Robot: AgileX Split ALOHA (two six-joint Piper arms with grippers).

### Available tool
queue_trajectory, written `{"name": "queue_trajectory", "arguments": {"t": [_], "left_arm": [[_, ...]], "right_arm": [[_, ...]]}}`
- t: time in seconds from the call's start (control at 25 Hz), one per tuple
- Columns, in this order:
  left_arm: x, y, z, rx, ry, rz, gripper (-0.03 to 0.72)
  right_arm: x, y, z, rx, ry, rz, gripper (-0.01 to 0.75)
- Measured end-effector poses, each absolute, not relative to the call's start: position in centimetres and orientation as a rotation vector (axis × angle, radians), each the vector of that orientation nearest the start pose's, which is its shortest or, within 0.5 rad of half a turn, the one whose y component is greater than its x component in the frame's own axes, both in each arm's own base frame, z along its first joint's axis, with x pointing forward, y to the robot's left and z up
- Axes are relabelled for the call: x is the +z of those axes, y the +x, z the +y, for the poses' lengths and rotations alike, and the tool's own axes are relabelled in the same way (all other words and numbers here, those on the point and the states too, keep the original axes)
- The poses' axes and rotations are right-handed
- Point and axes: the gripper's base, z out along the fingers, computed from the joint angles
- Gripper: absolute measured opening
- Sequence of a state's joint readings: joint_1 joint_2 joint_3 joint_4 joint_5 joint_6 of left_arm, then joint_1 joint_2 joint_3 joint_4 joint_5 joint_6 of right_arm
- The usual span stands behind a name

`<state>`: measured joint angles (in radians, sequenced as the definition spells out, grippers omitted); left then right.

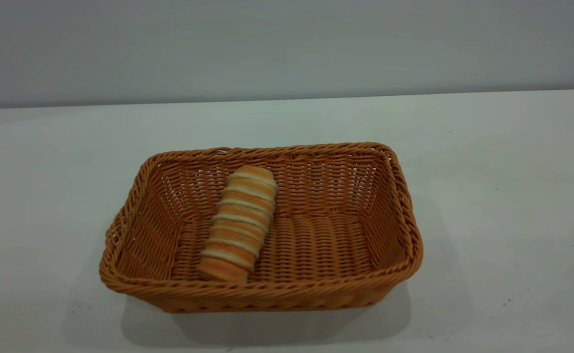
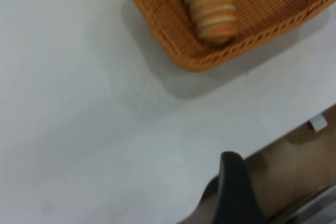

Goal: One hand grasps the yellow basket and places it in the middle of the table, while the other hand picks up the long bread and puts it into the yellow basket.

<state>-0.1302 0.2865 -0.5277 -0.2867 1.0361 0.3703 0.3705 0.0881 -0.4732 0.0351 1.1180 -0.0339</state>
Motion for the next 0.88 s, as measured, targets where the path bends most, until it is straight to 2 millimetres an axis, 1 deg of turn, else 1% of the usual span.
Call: {"name": "queue_trajectory", "arguments": {"t": [0.16,0.28,0.4,0.6,0.88], "left_arm": [[27.7,2.4,-2.0,-0.174,0.484,2.231,0.529],[27.0,2.1,-1.7,-0.159,0.42,2.275,0.529],[26.9,1.9,-1.5,-0.151,0.377,2.279,0.529],[26.9,2.0,-1.0,-0.074,0.37,2.282,0.529],[26.9,2.0,-0.9,-0.072,0.367,2.283,0.528]], "right_arm": [[26.5,0.6,0.6,0.235,-0.447,2.181,0.546],[26.5,0.6,0.7,0.253,-0.447,2.183,0.546],[26.5,0.6,0.8,0.267,-0.447,2.183,0.546],[26.5,0.5,0.8,0.27,-0.445,2.184,0.546],[26.5,0.5,0.8,0.27,-0.445,2.184,0.546]]}}
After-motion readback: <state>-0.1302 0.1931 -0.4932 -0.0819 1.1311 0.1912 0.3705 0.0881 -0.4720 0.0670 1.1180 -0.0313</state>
